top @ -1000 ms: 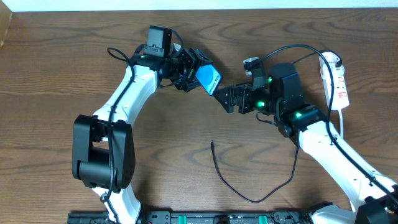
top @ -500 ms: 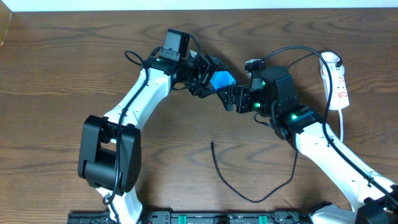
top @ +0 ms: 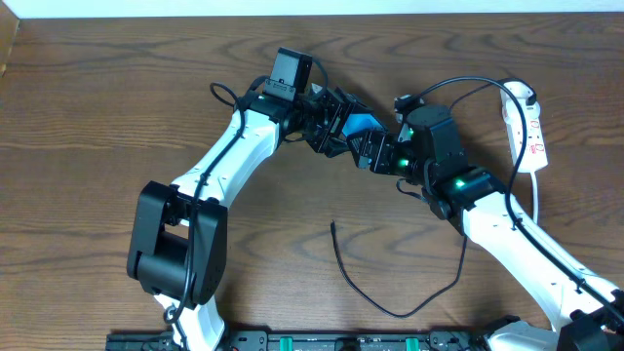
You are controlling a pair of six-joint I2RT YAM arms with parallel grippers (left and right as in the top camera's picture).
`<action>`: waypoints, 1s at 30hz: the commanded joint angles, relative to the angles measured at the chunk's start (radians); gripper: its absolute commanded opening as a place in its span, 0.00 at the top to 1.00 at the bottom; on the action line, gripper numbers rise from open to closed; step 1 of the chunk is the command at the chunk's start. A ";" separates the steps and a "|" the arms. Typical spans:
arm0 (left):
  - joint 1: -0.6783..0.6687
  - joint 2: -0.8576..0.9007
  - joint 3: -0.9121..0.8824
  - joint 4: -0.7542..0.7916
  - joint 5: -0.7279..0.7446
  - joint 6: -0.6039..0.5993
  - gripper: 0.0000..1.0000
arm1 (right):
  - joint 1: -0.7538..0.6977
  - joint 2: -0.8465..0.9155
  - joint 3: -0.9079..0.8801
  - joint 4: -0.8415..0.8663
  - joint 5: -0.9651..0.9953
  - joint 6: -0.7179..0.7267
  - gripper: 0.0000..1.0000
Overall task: Plug charger to phone and switch on socket
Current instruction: 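Move the right gripper toward the phone held by the left gripper, then grasp the phone's edge with the right gripper and release the left gripper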
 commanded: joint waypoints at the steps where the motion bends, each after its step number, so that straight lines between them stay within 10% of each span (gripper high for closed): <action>1: 0.001 -0.034 0.014 0.013 0.029 -0.016 0.93 | 0.012 0.011 0.016 -0.016 0.009 0.006 0.16; 30: -0.002 -0.034 0.014 0.012 0.032 -0.016 0.93 | 0.021 0.033 0.016 0.029 0.076 -0.065 0.60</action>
